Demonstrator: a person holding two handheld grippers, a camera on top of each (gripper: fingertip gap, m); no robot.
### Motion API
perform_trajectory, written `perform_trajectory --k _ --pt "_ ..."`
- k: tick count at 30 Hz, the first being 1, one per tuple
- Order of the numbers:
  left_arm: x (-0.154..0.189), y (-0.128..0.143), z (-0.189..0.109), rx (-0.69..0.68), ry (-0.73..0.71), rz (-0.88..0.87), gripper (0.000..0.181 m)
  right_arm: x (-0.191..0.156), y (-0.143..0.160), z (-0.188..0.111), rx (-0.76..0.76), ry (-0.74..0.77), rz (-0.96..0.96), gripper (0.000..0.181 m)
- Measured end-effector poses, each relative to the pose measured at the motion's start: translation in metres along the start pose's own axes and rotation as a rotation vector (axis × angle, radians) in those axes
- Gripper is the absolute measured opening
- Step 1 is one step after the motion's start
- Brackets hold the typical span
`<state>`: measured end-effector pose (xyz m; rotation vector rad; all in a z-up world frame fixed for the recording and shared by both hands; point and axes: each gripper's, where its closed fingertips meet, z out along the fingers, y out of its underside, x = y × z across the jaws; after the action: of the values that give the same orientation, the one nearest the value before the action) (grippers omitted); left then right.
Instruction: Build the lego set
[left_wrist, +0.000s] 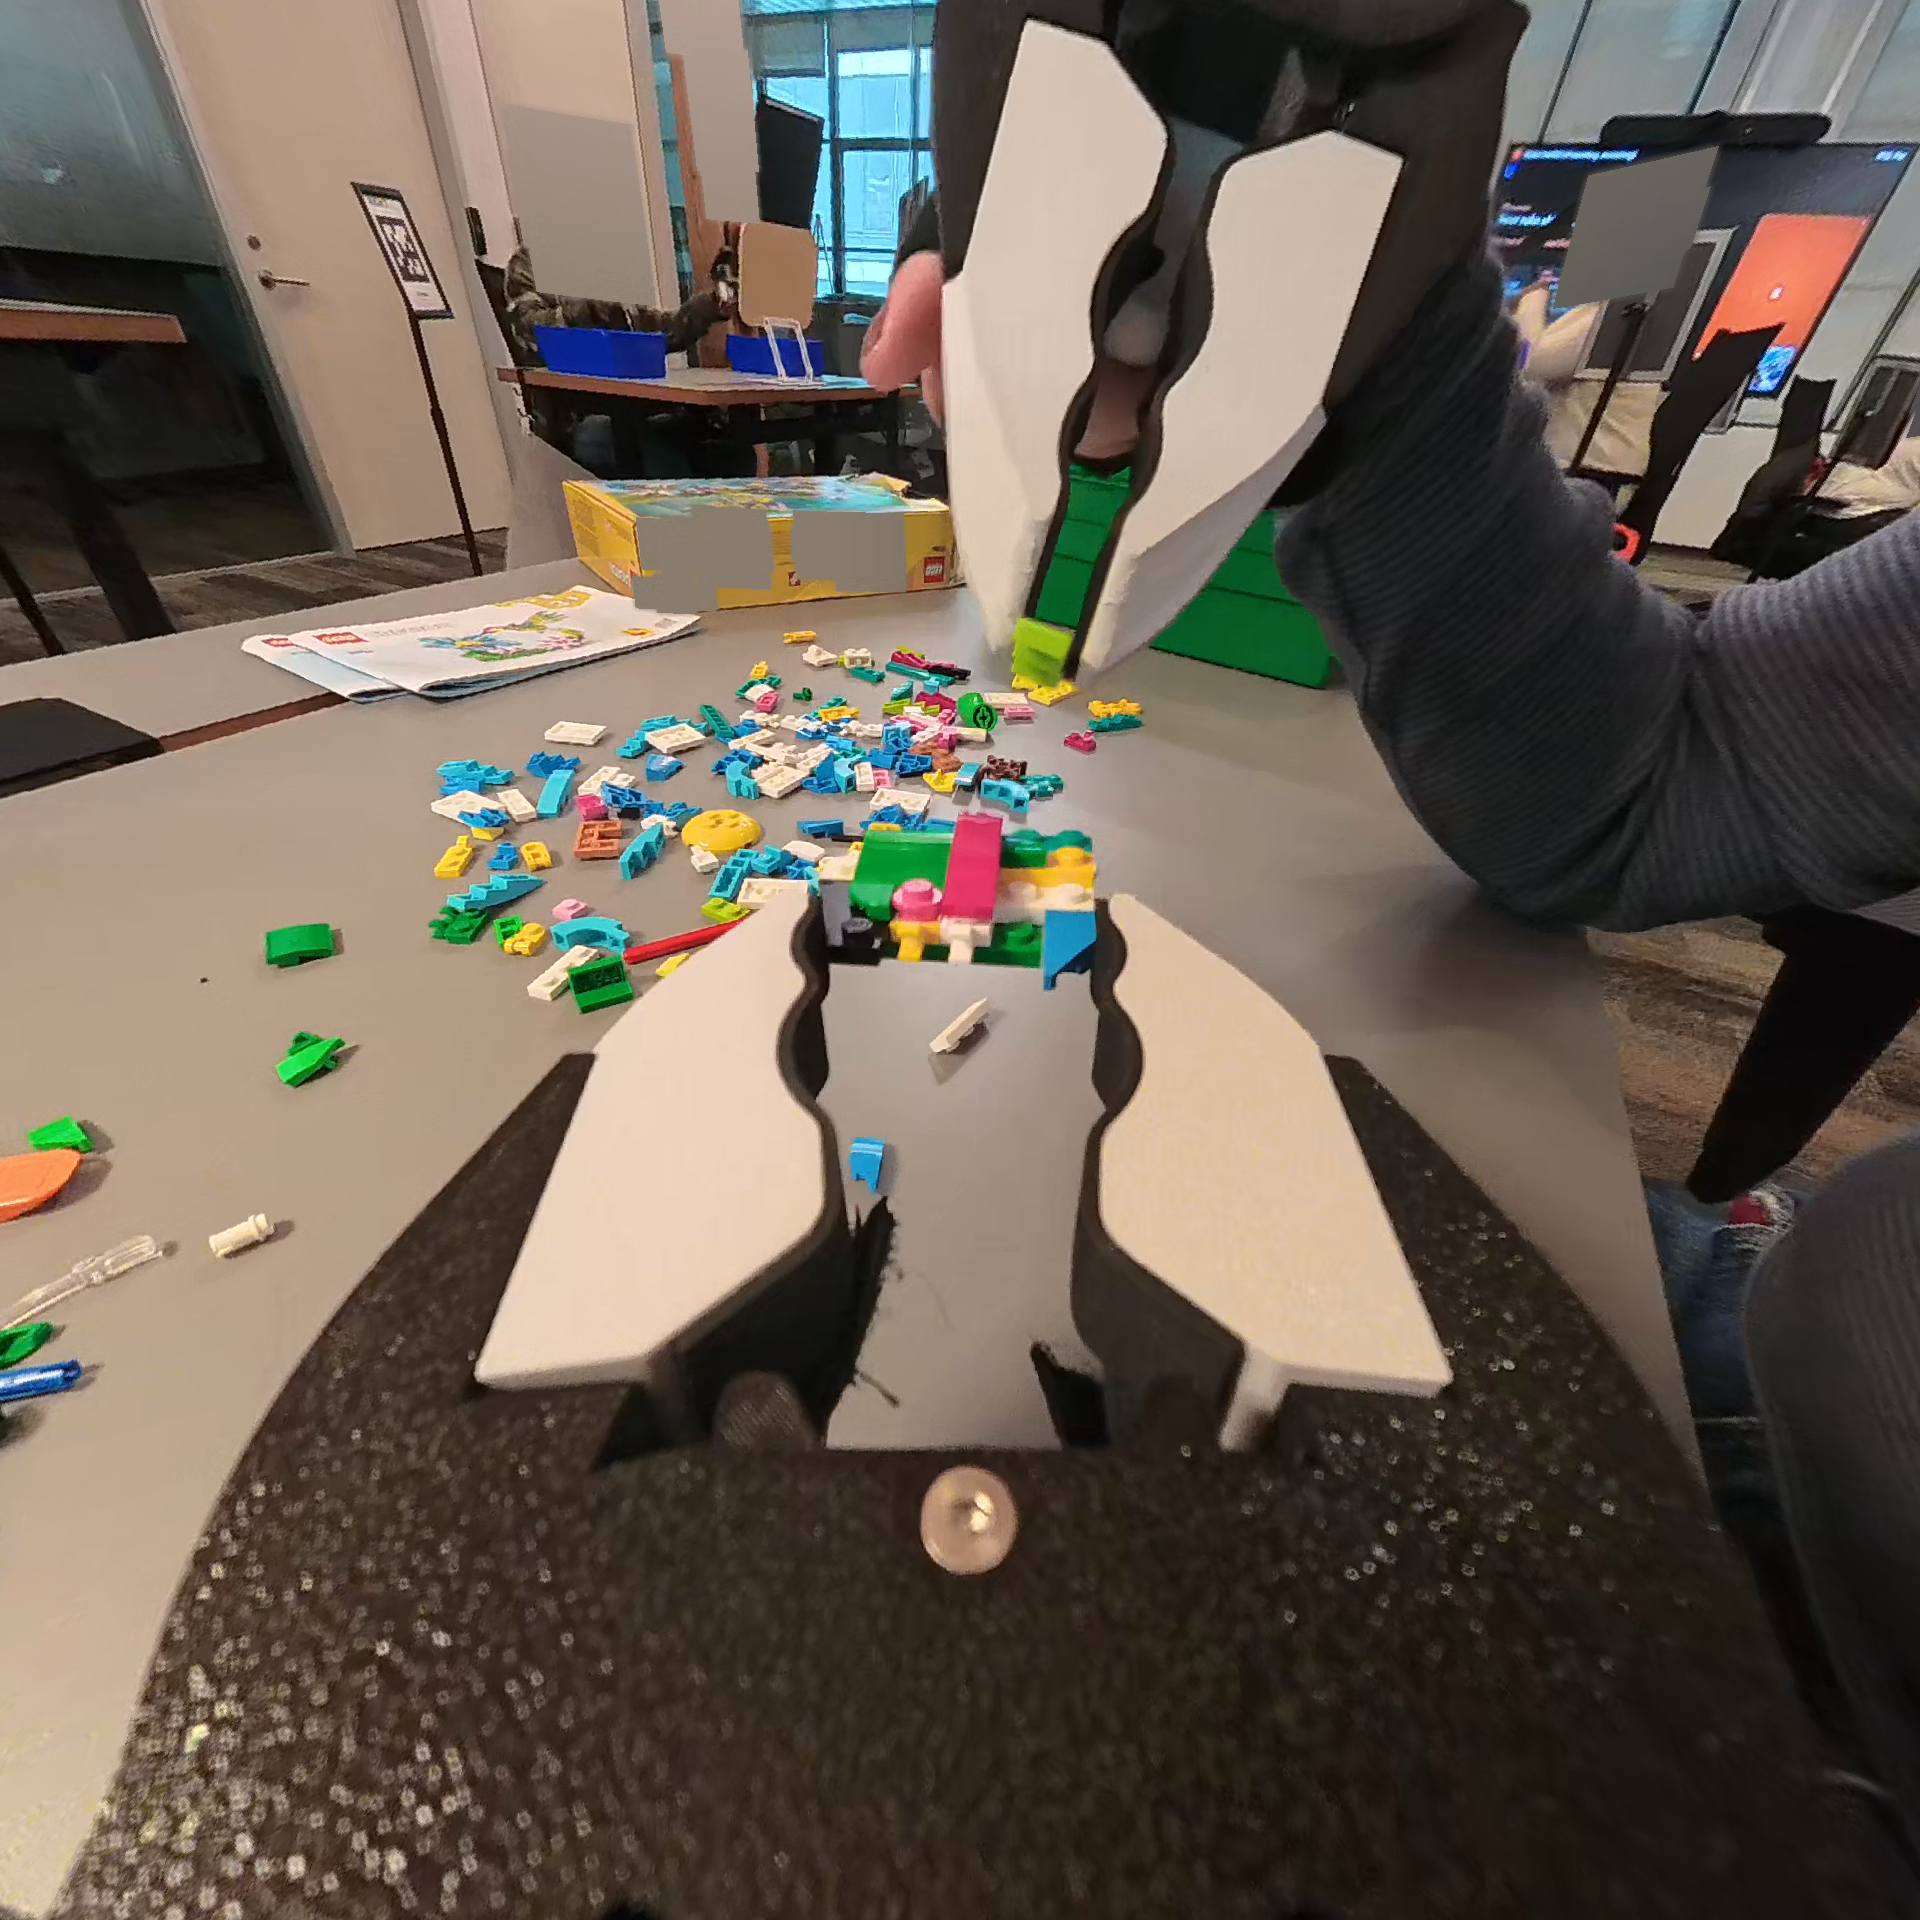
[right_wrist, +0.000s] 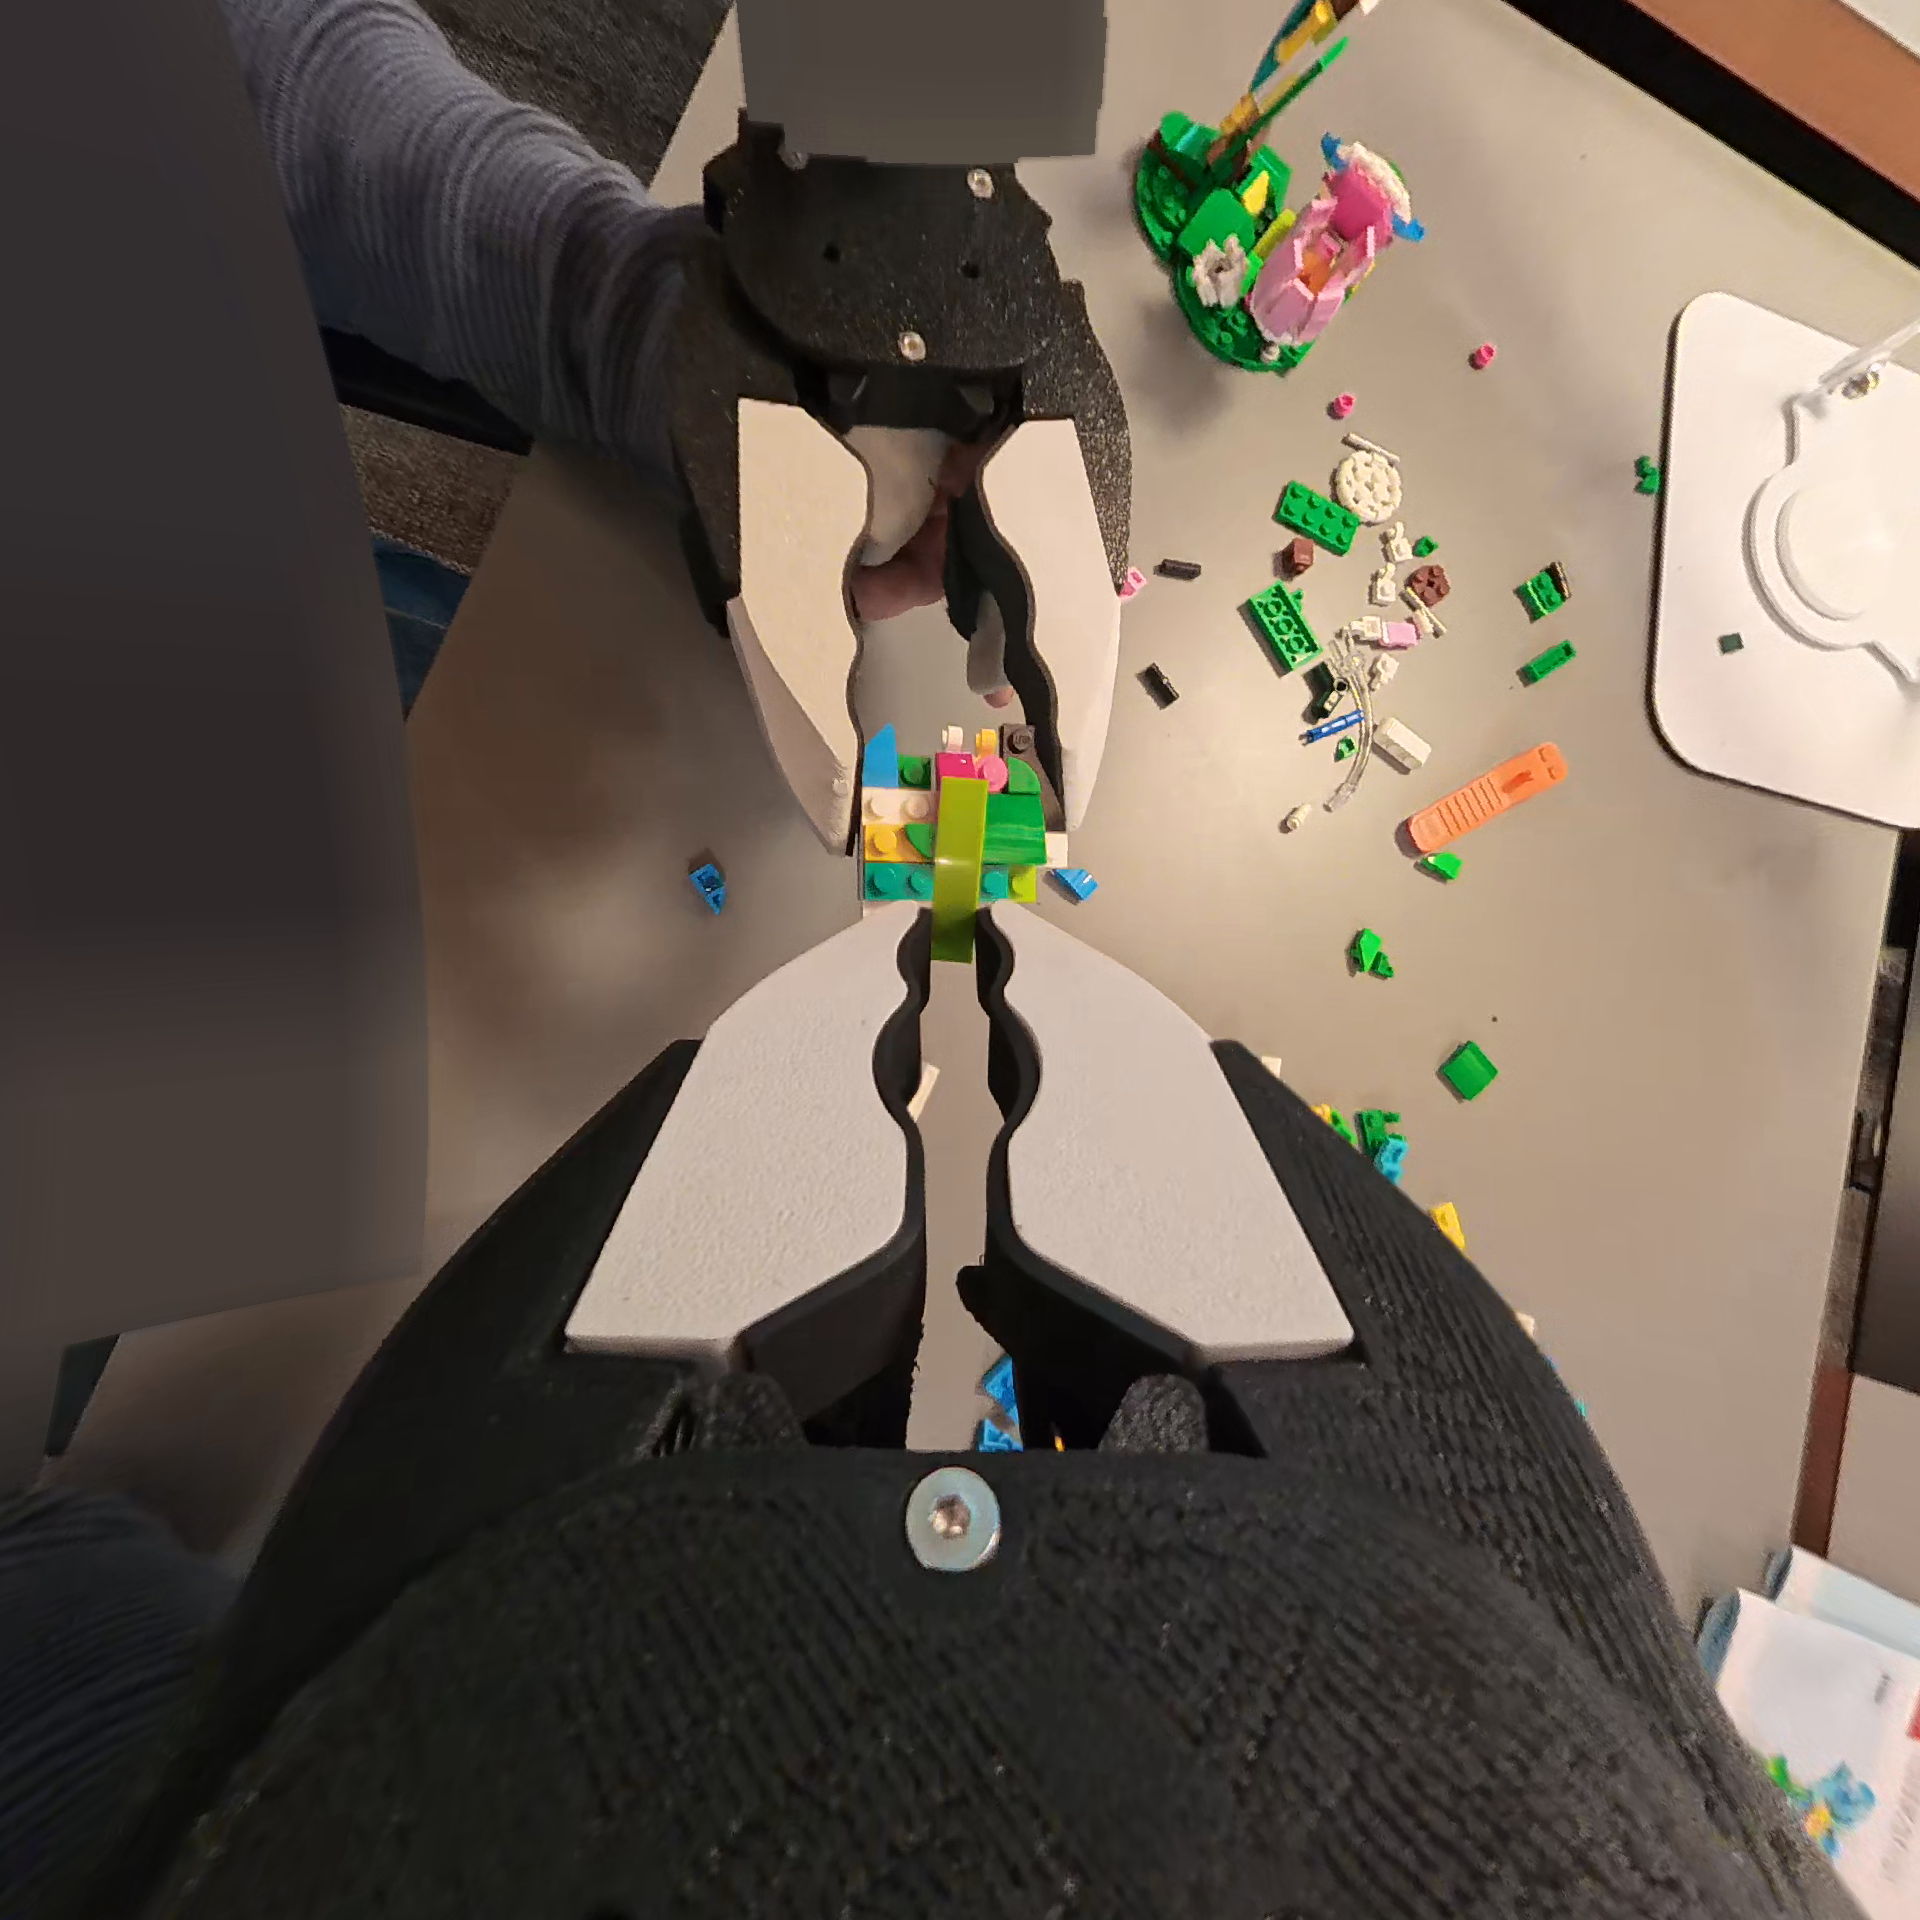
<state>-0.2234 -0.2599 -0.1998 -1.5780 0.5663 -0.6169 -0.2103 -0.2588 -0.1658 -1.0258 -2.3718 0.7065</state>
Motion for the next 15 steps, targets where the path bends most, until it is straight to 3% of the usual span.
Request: perform_trajectory --k 1,15 --pt "0.0 0.001 0.001 -0.007 -0.002 0.007 0.048 -0.001 -0.001 0.001 0.008 -0.01 -0.01 0.006" --pt "0.007 0.01 0.007 -0.078 0.007 0.074 0.048 -0.018 0.0 0.036 -0.104 -0.082 -0.118 0.006"
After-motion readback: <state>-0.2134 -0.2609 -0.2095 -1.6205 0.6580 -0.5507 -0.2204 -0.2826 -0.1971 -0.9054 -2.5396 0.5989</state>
